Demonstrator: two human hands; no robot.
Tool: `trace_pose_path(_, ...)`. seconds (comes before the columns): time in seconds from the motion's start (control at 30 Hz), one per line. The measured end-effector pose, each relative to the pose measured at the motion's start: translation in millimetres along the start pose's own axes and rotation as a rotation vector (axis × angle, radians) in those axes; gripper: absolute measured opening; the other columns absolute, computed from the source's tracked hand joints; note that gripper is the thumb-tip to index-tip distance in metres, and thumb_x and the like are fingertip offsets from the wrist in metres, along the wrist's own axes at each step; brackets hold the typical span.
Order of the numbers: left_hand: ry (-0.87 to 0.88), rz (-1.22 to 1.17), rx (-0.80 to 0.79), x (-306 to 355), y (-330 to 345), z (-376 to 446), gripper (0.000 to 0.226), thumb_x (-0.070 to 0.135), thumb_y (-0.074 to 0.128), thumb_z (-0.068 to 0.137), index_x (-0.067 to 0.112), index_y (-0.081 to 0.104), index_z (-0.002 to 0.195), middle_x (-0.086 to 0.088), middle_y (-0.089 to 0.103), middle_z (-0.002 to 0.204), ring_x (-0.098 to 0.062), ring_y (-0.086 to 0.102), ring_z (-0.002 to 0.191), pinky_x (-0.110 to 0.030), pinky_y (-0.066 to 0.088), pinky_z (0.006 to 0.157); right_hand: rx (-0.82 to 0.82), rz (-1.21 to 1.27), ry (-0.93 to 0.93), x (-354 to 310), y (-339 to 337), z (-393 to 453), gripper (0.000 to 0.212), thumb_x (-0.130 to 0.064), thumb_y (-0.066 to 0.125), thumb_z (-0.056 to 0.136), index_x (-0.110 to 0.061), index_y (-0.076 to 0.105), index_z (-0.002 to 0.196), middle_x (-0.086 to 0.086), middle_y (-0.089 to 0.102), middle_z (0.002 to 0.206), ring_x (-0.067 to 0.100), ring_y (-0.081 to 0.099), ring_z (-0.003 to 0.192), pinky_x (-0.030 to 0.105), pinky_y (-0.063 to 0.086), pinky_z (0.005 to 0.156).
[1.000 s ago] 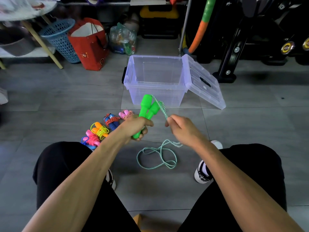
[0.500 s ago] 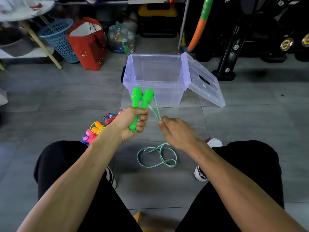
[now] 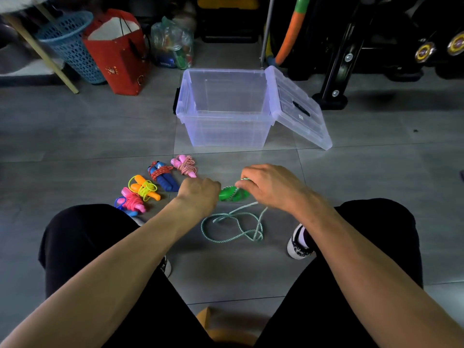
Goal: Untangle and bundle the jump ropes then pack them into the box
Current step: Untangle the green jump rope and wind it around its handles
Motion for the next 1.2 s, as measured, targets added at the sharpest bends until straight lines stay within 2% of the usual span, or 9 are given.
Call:
trace_pose_path(0.23, 0.376, 0.143, 0.336, 4, -14, -12, 0.035, 0.022, 0.055, 0.088, 0.023, 0.053, 0.123, -0.002, 0.061, 0.110, -0.026, 0.055, 0.108, -0.038, 0.039, 0.088, 0.030, 0.340, 0.200, 28, -3, 4, 0.032, -0.044, 0.057, 0.094, -0.017, 0.059, 0.078, -0.004, 0.052, 0.061, 0.012, 0.046, 0.056, 0.030, 0.037, 0.057)
trace_pose_path(0.33, 0.491, 0.009, 0.565, -6, -24, -22, 0.035, 0.024, 0.075, 0.065, 0.018, 0.063, 0.098, -0.003, 0.064, 0.085, -0.027, 0.064, 0.079, -0.035, 0.049, 0.066, 0.007, 0.590, 0.260, 31, -4, 3, 0.030, -0.040, 0.060, 0.093, -0.020, 0.062, 0.070, -0.013, 0.052, 0.050, 0.002, 0.041, 0.046, 0.019, 0.033, 0.051)
trace_pose_path(0.43, 0.497, -0.331, 0.722, -18, -29, -34, 0.023, 0.032, 0.062, 0.075, 0.015, 0.056, 0.089, -0.003, 0.061, 0.071, -0.028, 0.062, 0.060, -0.030, 0.046, 0.049, -0.036, 0.880, 0.295, 25, -2, 2, 0.033, -0.033, 0.060, 0.095, -0.011, 0.060, 0.070, -0.012, 0.045, 0.049, 0.004, 0.035, 0.045, 0.017, 0.030, 0.047)
trace_pose_path(0.6, 0.321, -0.752, 0.605, -30, -25, -36, 0.045, 0.058, 0.054, 0.083, 0.013, 0.055, 0.079, -0.004, 0.056, 0.059, -0.028, 0.052, 0.055, -0.031, 0.041, 0.051, -0.059, 1.044, 0.373, 27, 11, 5, 0.026, -0.019, 0.053, 0.099, 0.003, 0.064, 0.091, 0.000, 0.040, 0.057, 0.008, 0.031, 0.050, 0.018, 0.029, 0.047)
trace_pose_path(0.77, 0.090, -1.004, 0.465, -34, -19, -32, 0.034, 0.040, 0.076, 0.077, 0.009, 0.063, 0.073, -0.001, 0.060, 0.064, -0.017, 0.053, 0.062, -0.024, 0.042, 0.058, -0.145, 0.991, 0.404, 16, 29, 7, 0.040, 0.001, 0.042, 0.094, -0.020, 0.060, 0.065, -0.003, 0.043, 0.052, 0.008, 0.029, 0.043, 0.021, 0.026, 0.046)
trace_pose_path(0.87, -0.084, -0.989, 0.399, -38, -15, -27, 0.028, 0.038, 0.071, 0.070, 0.011, 0.065, 0.071, -0.004, 0.060, 0.069, -0.020, 0.057, 0.068, -0.032, 0.048, 0.066, -0.144, 0.744, 0.339, 6, 30, 7, 0.029, -0.008, 0.047, 0.095, -0.017, 0.064, 0.073, -0.002, 0.047, 0.055, 0.009, 0.040, 0.047, 0.022, 0.034, 0.051)
trace_pose_path(1.0, -0.308, -0.937, 0.272, -46, -5, -19, 0.028, 0.033, 0.070, 0.070, 0.012, 0.056, 0.060, 0.000, 0.053, 0.057, -0.020, 0.054, 0.060, -0.027, 0.041, 0.053, -0.122, 0.475, 0.240, -8, 26, 3, 0.037, -0.031, 0.042, 0.103, -0.011, 0.067, 0.084, -0.004, 0.059, 0.070, 0.010, 0.051, 0.062, 0.015, 0.037, 0.056)
trace_pose_path(1.1, -0.342, -0.817, 0.231, -48, -3, -14, 0.028, 0.041, 0.069, 0.068, 0.016, 0.058, 0.071, 0.001, 0.056, 0.066, -0.021, 0.056, 0.067, -0.025, 0.036, 0.052, -0.137, 0.309, 0.122, -18, 22, 1, 0.033, -0.027, 0.044, 0.101, -0.008, 0.061, 0.079, -0.001, 0.059, 0.068, 0.021, 0.053, 0.067, 0.031, 0.038, 0.062)
trace_pose_path(1.2, -0.348, -0.670, 0.170, -45, -7, -12, 0.039, 0.041, 0.070, 0.070, 0.009, 0.061, 0.092, -0.008, 0.060, 0.086, -0.030, 0.061, 0.084, -0.029, 0.045, 0.065, -0.174, 0.184, 0.074, -24, 14, -3, 0.025, -0.025, 0.052, 0.094, -0.017, 0.045, 0.071, -0.004, 0.043, 0.059, 0.023, 0.043, 0.064, 0.032, 0.031, 0.057)
Point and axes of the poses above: each hand's wrist, its own z-axis towards the middle knuckle, its own y-axis out of the palm, x = y × z, the point moved 5 cm from there along z, towards the middle knuckle
